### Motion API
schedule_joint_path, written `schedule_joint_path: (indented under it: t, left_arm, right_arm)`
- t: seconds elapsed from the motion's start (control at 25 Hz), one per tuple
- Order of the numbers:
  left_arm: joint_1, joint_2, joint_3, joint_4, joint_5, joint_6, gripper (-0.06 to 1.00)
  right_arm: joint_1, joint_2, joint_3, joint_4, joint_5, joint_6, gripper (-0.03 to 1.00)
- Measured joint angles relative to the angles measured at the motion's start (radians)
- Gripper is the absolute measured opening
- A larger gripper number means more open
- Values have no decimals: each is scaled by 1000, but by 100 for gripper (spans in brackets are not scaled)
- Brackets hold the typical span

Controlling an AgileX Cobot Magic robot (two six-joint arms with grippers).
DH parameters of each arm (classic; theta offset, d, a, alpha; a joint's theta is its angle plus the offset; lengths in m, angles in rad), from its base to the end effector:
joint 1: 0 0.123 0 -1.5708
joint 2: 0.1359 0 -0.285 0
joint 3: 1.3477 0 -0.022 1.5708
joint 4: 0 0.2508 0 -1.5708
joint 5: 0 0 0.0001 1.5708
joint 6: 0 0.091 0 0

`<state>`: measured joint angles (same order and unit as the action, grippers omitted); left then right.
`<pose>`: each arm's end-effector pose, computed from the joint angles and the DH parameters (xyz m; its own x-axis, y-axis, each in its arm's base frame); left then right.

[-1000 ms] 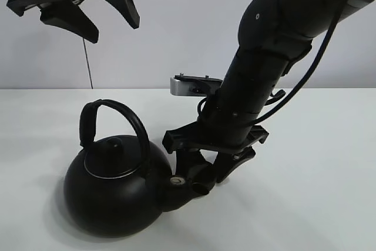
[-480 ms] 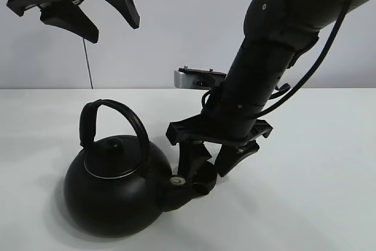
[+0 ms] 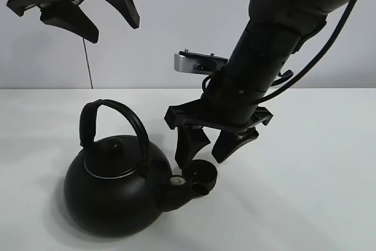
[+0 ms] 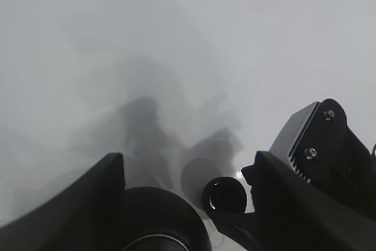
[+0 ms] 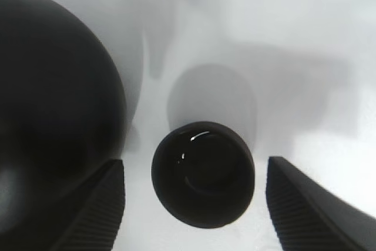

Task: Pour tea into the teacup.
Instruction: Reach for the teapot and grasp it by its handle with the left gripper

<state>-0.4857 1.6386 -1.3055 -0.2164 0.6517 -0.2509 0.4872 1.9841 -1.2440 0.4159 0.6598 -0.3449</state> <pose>0.3157 -0.1801 0.2924 -0.8448 -0.0152 -0.5348 0.2064 0.9129 -0.3521 0.3317 0.2013 0.1470 -0.8392 -0.4546 -0.2984 -0.5261 0.8177 0.2338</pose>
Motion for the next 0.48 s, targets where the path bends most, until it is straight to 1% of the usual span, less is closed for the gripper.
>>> schedule_joint_path:
  t: [0.48]
  left_arm:
    - [0,0,0,0,0,0,46]
  right_arm:
    - [0,-2,0,3,10,0,47]
